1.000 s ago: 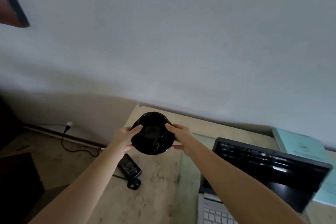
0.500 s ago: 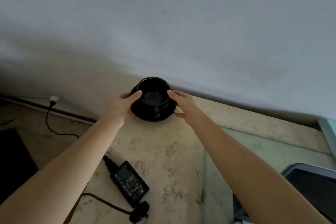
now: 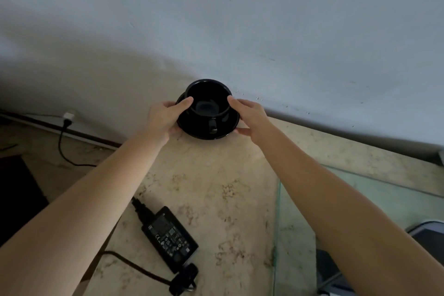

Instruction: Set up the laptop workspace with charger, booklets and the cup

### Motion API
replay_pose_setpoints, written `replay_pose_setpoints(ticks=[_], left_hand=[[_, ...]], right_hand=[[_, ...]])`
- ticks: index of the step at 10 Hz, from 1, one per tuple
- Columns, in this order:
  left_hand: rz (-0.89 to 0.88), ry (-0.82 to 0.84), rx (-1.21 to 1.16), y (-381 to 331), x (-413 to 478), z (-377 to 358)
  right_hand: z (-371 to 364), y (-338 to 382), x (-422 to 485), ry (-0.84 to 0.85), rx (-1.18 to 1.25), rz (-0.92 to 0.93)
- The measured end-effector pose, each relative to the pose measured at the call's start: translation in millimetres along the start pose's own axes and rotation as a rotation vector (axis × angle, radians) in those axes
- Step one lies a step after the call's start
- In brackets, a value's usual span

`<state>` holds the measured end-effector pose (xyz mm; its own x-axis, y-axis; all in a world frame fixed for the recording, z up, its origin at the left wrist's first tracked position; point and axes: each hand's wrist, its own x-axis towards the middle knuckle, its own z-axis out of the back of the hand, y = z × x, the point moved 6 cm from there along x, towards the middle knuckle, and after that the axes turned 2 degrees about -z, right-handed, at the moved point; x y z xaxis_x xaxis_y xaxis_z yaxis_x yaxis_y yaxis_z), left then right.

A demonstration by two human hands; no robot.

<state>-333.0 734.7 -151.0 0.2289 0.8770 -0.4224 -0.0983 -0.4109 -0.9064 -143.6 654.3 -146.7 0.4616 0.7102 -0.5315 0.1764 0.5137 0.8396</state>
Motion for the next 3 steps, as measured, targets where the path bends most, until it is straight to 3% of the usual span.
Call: replay_pose_setpoints(ticks=[2,3], left_hand=[[0.044,-0.011,-0.054,5.6,-6.8,1.9],[-0.002,-0.111,-0.020,3.7,-23.9,13.5]], right_hand=[[-0.6,-0.9,-5.0,-0.084,0.041,0.070],[8.1,-6.3,-17.9,-0.165,0.079,0.111]])
